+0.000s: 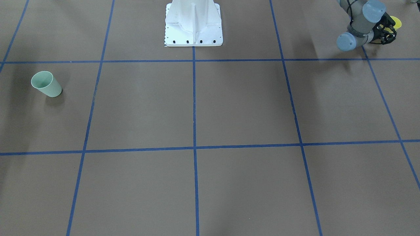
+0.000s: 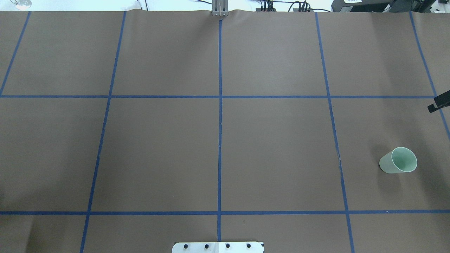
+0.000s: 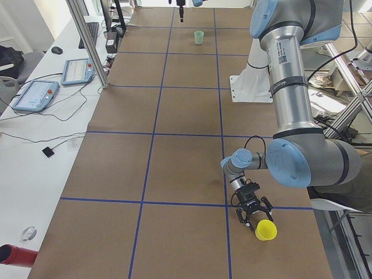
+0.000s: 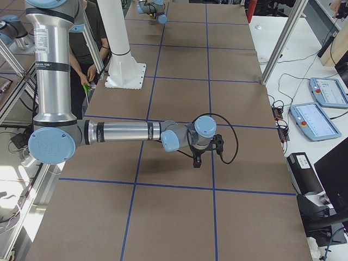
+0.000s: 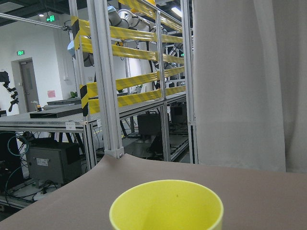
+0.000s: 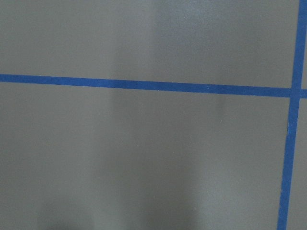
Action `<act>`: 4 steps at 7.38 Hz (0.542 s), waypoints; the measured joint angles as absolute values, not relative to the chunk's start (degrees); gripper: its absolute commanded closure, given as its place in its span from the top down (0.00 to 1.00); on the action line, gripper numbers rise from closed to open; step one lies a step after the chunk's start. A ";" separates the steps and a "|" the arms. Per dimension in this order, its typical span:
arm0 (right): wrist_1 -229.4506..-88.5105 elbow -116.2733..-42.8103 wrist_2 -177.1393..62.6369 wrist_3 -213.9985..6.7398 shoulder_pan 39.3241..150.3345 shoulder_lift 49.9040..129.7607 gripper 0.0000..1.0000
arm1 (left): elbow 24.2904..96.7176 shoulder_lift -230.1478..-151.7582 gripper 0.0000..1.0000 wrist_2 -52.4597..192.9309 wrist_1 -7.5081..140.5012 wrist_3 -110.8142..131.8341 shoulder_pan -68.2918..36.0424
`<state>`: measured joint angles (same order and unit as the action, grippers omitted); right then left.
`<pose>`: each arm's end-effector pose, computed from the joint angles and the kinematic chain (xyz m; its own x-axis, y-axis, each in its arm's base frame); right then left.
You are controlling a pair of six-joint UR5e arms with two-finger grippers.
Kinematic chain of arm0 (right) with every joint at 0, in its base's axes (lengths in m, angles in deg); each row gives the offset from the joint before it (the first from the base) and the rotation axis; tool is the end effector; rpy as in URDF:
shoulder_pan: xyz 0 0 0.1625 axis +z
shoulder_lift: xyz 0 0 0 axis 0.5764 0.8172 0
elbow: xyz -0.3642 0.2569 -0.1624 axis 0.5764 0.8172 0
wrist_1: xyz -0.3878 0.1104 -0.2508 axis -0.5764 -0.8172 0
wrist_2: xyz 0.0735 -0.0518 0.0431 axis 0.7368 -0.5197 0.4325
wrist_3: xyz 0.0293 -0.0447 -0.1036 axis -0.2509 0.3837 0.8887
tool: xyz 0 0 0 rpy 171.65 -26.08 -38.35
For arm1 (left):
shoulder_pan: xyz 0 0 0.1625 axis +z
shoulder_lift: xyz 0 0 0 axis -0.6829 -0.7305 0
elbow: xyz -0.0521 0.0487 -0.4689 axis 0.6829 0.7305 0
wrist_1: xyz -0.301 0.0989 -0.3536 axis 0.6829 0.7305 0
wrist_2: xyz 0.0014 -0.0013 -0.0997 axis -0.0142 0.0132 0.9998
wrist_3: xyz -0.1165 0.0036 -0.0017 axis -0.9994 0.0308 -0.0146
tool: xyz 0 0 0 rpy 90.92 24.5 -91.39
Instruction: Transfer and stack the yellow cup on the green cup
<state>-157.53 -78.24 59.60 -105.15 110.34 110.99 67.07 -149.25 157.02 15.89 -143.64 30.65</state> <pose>-0.1019 -0.5562 0.6778 0.6197 -0.0547 0.7830 0.0585 0.9980 0.0235 0.2436 -0.1526 0.8653 -0.2428 -0.9003 0.3613 0.8223 0.0065 0.5690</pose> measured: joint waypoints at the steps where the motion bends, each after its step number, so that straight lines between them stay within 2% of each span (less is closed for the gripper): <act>1: -157.55 -78.27 59.60 -105.15 110.34 110.99 1.00 | 66.78 -149.27 0.99 156.99 16.48 -143.72 30.66; 4: -157.54 -78.84 59.97 -105.26 110.32 111.14 1.00 | 63.87 -149.32 0.99 156.98 19.84 -144.07 30.71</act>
